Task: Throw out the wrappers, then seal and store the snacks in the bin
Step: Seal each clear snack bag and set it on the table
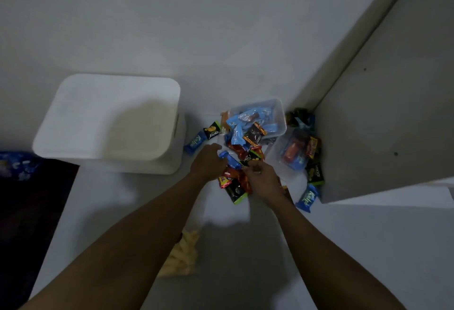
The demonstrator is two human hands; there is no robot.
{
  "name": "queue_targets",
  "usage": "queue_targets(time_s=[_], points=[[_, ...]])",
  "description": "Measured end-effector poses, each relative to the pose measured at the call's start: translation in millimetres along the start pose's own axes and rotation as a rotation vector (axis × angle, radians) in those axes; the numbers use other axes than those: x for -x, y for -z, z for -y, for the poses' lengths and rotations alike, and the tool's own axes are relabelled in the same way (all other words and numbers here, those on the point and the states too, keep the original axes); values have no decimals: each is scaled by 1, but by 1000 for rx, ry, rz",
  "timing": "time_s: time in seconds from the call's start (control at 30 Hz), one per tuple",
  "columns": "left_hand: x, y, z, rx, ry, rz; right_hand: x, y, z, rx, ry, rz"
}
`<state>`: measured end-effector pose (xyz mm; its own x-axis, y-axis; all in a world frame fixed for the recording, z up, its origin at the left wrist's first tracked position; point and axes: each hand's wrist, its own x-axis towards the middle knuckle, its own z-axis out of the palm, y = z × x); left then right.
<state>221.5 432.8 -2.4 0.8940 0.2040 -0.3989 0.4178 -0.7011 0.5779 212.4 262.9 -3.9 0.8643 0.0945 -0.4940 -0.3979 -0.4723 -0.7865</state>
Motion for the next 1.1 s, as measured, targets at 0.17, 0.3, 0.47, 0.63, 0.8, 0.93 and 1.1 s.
queue_targets(time_s=[0.17, 0.3, 0.47, 0.63, 0.8, 0.93, 1.1], points=[[-38, -9, 1, -85, 47, -3, -32, -21, 2, 41, 73, 149], [-65, -23, 16, -97, 117, 48, -57, -34, 7, 64, 62, 234], [-83, -24, 2, 151, 321, -70, -74, -50, 9, 30, 69, 183], [-96, -14, -6, 505, 570, 19, -76, -50, 17, -148, -27, 102], [-66, 3, -24, 788, 559, 223, -61, -53, 28, -319, 14, -142], [-36, 12, -18, 923, 517, 300, -40, -58, 44, -415, 1, -269], [18, 32, -28, 904, 455, 180, -4, -57, 53, -389, 48, -296]])
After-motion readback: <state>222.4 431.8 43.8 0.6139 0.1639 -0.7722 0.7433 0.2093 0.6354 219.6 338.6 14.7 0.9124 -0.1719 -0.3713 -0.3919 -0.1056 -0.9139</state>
